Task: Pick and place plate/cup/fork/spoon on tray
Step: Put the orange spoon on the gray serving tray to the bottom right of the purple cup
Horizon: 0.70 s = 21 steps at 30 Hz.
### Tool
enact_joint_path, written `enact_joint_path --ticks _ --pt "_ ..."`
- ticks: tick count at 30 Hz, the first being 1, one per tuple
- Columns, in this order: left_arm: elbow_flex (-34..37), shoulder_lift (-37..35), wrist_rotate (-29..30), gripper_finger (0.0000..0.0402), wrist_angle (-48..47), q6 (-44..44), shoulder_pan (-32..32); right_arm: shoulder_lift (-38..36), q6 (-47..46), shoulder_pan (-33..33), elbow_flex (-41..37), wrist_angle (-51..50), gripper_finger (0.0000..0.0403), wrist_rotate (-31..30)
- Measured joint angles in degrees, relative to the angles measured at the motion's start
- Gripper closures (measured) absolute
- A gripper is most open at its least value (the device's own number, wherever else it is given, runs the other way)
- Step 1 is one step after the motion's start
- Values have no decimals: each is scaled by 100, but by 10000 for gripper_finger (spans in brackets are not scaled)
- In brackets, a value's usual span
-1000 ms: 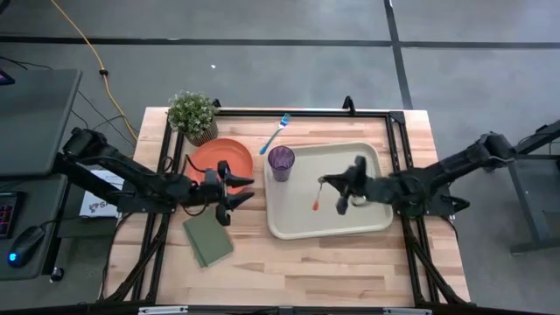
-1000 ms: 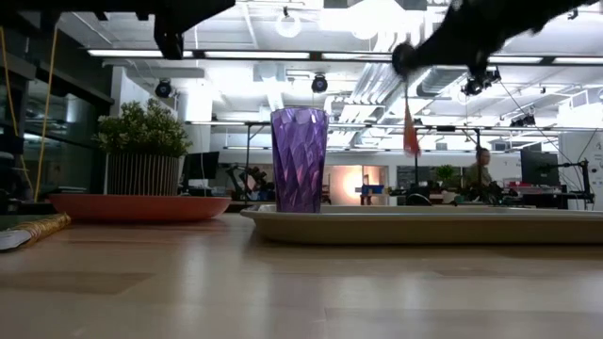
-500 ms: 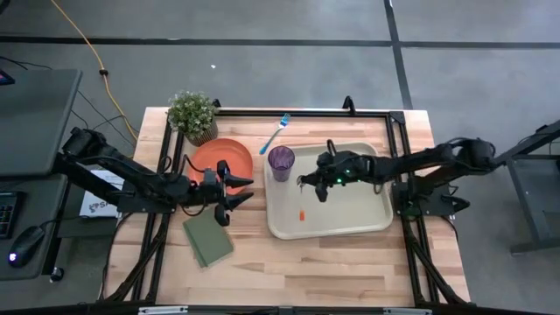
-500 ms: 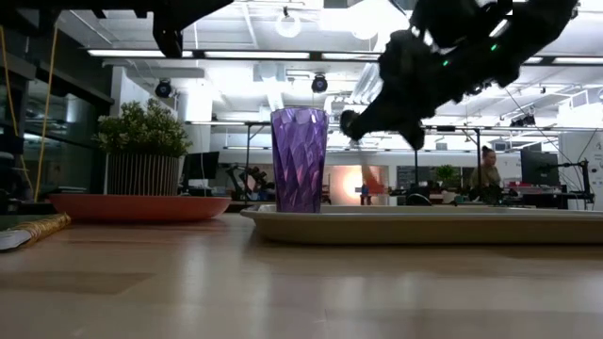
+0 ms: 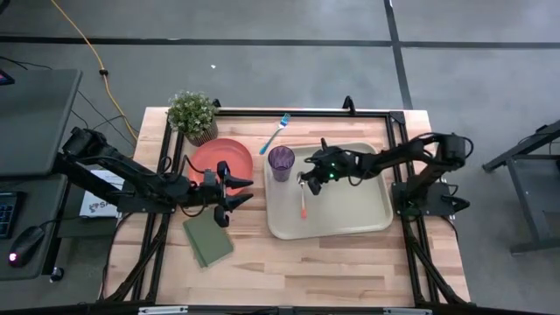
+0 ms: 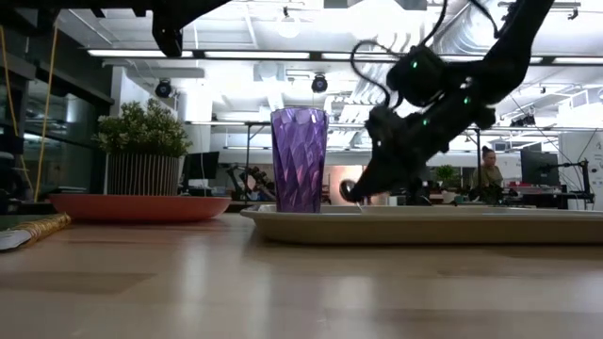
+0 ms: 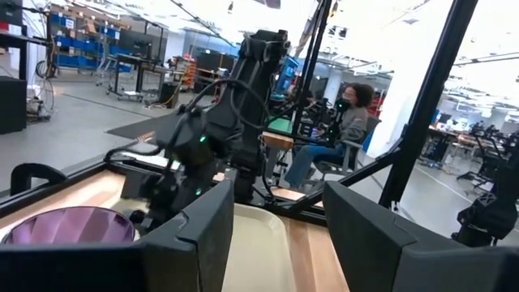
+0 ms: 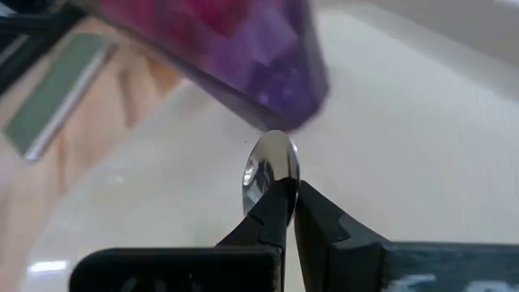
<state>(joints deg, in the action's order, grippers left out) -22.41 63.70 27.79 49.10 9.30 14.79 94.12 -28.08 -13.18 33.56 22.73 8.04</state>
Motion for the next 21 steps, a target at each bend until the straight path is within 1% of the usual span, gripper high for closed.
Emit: enact_joint_path --ticks 5,9,21 --pt "0 2 0 229 7 -1 0 466 -52 -45 0 268 402 58" --pt "0 4 0 229 11 -3 0 674 -58 -45 2 573 402 133" --pt "0 4 0 229 9 -4 0 717 -146 -45 2 551 402 -81"
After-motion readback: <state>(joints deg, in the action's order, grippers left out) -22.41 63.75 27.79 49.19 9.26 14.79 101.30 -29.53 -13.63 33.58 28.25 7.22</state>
